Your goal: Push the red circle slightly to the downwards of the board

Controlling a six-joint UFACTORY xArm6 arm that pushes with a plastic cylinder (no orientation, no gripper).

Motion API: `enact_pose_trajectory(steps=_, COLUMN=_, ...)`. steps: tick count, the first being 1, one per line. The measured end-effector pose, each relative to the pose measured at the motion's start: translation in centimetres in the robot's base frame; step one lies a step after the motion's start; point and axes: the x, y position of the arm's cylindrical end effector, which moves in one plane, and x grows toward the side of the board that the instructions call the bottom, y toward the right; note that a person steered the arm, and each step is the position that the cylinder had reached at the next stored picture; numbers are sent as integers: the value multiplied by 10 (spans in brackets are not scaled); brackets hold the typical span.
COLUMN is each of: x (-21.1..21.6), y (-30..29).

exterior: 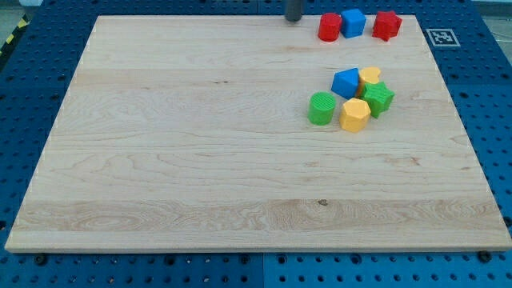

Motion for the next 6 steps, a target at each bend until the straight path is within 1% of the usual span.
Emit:
enact_pose_trajectory(steps=1, x=0, y=26)
enact_pose_trajectory(steps=2, x=29, y=30)
enact_pose_trajectory(steps=3, x=69, y=30)
enact_pose_trajectory(steps=4, x=66, y=25)
enact_pose_trajectory(steps=6, x=16, y=15)
